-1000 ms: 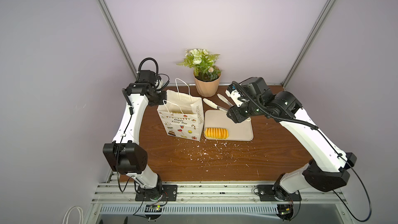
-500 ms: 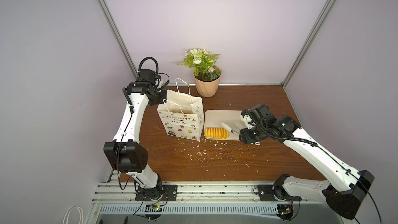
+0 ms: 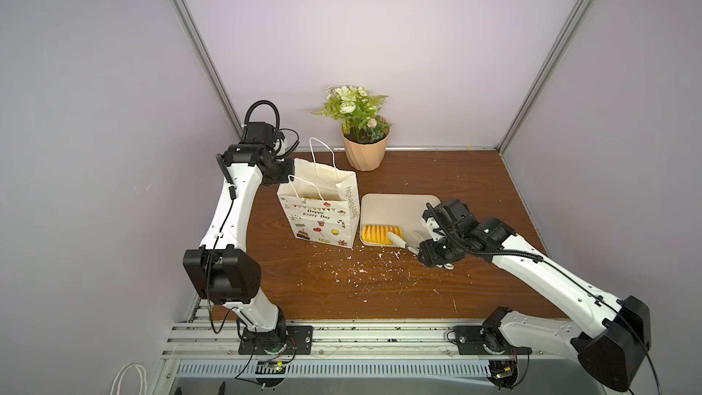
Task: Pack bread into a paper bag
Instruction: Pick up the fake bread from the plate.
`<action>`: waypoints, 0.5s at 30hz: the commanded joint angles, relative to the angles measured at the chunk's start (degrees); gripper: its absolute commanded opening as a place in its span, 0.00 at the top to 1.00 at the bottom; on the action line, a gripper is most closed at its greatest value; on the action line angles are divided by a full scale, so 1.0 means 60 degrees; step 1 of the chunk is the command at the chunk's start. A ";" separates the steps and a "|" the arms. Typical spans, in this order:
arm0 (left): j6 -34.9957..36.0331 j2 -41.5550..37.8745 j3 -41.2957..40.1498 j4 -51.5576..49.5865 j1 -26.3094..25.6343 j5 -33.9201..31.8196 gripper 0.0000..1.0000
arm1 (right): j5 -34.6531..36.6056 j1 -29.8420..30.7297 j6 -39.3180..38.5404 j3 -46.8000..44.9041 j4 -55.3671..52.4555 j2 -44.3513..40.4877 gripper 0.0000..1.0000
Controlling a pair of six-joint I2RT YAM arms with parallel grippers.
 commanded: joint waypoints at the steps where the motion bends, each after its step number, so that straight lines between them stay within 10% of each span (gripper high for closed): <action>1: -0.0039 0.0108 0.0304 -0.0153 0.0095 0.0137 0.86 | -0.0439 -0.0049 0.0042 0.0013 0.0620 0.0093 0.42; 15: -0.0039 0.0165 0.0301 -0.0172 0.0095 0.0103 0.85 | -0.0970 -0.0063 -0.0432 0.0069 0.0604 0.0980 0.57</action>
